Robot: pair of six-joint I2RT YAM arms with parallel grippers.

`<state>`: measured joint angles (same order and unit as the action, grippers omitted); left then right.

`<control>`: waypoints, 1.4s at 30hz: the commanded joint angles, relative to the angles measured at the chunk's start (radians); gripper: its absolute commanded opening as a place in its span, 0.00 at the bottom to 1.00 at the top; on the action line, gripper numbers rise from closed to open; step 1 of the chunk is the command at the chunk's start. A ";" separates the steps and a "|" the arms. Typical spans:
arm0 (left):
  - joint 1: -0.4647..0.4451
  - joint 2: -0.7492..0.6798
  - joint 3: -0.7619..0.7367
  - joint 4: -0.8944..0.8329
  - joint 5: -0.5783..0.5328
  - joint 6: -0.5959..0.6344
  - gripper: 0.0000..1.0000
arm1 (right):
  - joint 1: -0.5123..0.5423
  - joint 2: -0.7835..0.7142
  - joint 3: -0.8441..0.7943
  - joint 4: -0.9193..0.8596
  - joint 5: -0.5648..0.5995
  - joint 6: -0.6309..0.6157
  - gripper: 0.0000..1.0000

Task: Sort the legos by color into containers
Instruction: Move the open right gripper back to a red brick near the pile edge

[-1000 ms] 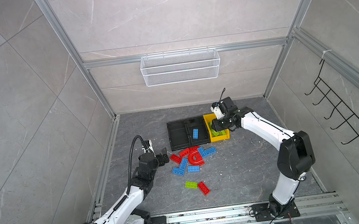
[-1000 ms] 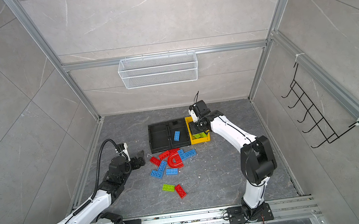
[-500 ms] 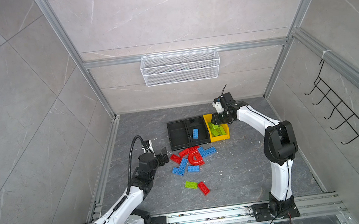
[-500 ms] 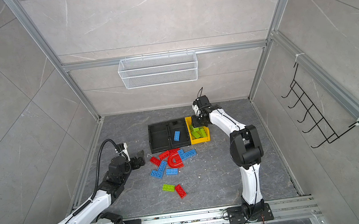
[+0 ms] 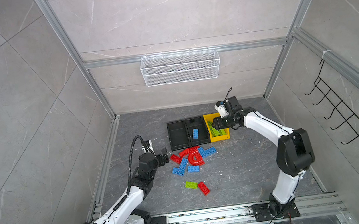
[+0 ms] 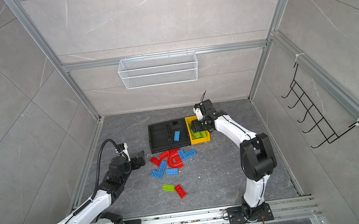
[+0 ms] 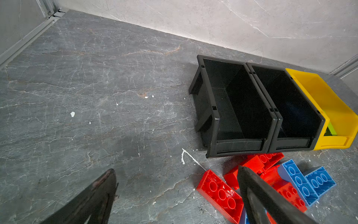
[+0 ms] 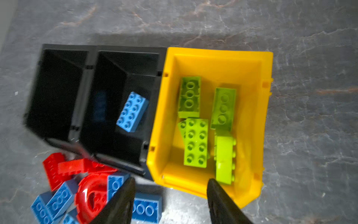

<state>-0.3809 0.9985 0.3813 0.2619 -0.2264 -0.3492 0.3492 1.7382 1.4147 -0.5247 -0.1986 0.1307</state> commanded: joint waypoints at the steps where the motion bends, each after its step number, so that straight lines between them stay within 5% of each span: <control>1: 0.002 -0.015 0.018 0.033 0.007 -0.011 1.00 | 0.102 -0.155 -0.116 0.000 0.021 0.013 0.61; 8: 0.002 -0.019 0.017 0.031 0.000 -0.011 1.00 | 0.381 -0.318 -0.320 -0.017 0.061 0.100 0.62; 17: 0.002 -0.018 0.016 0.032 -0.007 -0.010 1.00 | 0.633 -0.270 -0.414 0.022 0.037 0.178 0.63; 42: 0.002 -0.009 0.013 0.038 -0.012 -0.017 1.00 | 0.750 -0.103 -0.412 -0.041 0.068 0.196 0.63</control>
<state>-0.3809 0.9909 0.3813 0.2619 -0.2302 -0.3492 1.0943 1.6154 1.0096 -0.5335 -0.1532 0.3195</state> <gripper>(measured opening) 0.996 0.628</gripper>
